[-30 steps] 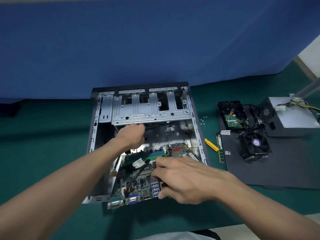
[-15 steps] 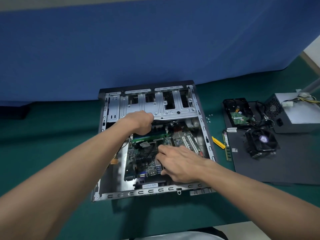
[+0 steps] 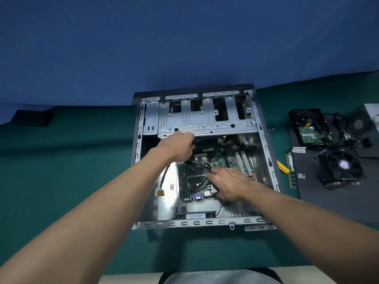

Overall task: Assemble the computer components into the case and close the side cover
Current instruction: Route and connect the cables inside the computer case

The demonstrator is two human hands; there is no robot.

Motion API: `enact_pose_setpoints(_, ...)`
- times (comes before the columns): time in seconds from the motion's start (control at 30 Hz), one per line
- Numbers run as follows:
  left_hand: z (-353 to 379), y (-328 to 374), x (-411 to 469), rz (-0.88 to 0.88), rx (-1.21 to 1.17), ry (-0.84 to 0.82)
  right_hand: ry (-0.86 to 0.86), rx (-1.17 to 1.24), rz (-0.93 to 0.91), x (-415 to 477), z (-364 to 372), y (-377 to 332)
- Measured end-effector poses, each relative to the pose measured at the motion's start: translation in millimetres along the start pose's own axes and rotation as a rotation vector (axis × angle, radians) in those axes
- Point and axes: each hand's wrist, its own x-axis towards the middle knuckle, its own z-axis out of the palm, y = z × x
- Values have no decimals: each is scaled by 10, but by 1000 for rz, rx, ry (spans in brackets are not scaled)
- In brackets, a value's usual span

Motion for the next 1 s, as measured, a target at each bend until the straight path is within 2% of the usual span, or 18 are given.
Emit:
enact_pose_setpoints(0.17, 229, -53, -77, -22, -193, 34, -38, 34, 13, 107, 115, 40)
enact_pose_setpoints(0.3, 569, 38, -167, -20, -147, -26, -126, 72, 7, 98, 132, 92)
enact_pose_setpoints(0.4, 727, 95, -267, -49, 26, 141, -157, 114, -4, 77, 88, 138)
enact_pose_setpoints(0.43, 762, 127, -302, -65, 42, 222, -155, 128, -7, 75, 77, 144)
enact_pose_setpoints(0.47, 780, 177, -346, -78, 6, 236, -149, 138, -12, 74, 71, 145)
enact_pose_setpoints(0.5, 794, 236, -387, -81, -85, 150, -141, 142, -17, 78, 71, 141)
enact_pose_setpoints(0.6, 912, 431, -433, -15, -341, -403, -114, 159, -16, 79, 78, 127)
enact_pose_setpoints(0.67, 956, 496, -438, -9, -452, -556, -97, 143, -21, 72, 83, 122)
enact_pose_setpoints(0.8, 980, 480, -440, 20, -628, -586, -50, 27, -47, 49, 106, 68)
enact_pose_setpoints(1.0, 952, 366, -535, 50, -904, -461, -24, -55, -92, 49, 163, 51)
